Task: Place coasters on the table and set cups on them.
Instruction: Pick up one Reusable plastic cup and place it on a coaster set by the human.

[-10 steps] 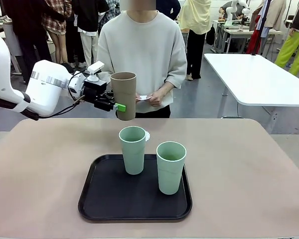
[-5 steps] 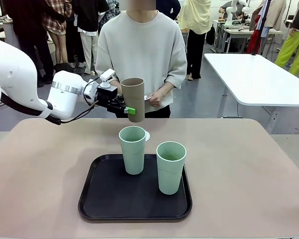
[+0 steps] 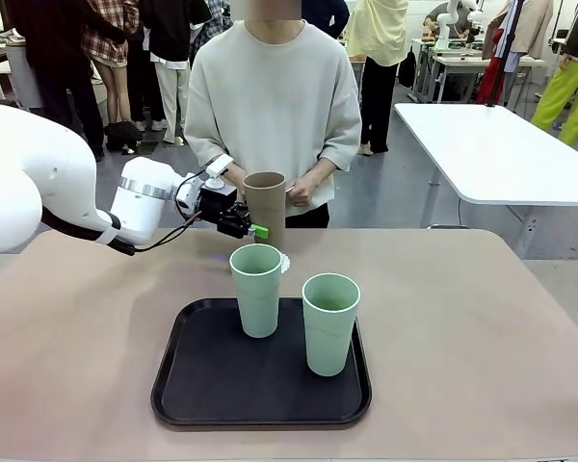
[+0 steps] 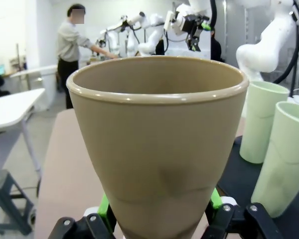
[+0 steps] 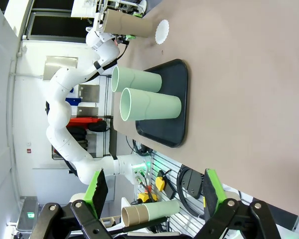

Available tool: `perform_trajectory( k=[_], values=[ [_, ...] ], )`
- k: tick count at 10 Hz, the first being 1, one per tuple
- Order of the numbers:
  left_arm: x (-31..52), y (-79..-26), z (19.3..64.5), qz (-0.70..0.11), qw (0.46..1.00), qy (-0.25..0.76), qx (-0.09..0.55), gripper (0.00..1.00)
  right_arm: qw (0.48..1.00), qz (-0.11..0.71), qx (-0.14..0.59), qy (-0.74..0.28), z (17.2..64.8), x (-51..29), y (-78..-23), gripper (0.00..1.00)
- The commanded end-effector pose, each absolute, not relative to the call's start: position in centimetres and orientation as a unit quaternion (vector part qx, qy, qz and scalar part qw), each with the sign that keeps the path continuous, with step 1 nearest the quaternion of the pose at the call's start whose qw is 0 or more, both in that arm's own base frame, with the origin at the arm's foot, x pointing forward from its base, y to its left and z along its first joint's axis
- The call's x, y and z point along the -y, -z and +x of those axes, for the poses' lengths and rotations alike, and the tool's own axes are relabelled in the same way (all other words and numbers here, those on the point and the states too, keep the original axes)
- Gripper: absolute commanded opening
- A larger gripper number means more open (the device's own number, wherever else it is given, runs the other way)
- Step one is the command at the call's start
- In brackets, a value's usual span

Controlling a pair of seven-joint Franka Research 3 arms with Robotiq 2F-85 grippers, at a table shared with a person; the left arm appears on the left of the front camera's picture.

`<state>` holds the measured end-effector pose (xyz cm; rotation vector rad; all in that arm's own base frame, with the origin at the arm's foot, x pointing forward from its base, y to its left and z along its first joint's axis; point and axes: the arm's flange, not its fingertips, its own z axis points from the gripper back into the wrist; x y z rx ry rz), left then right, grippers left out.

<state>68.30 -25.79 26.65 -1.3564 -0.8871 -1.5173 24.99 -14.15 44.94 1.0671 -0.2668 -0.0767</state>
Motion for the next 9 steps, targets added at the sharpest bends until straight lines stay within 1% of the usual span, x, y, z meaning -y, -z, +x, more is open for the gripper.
perform_trajectory(
  k=[1,4,9],
  values=[
    [26.3,-26.6,69.6,-0.544,0.456,0.618,0.339,0.83,0.847,0.514,0.131,0.034,25.1,14.2,-45.0,1.0],
    [26.2,-25.3,70.0,-0.551,0.452,0.618,0.331,0.83,0.847,0.514,0.131,0.034,25.1,14.2,-45.0,1.0],
    [26.0,-24.5,68.9,-0.547,0.452,0.618,0.338,0.83,0.847,0.514,0.131,0.034,25.1,14.2,-45.0,1.0]
  ],
)
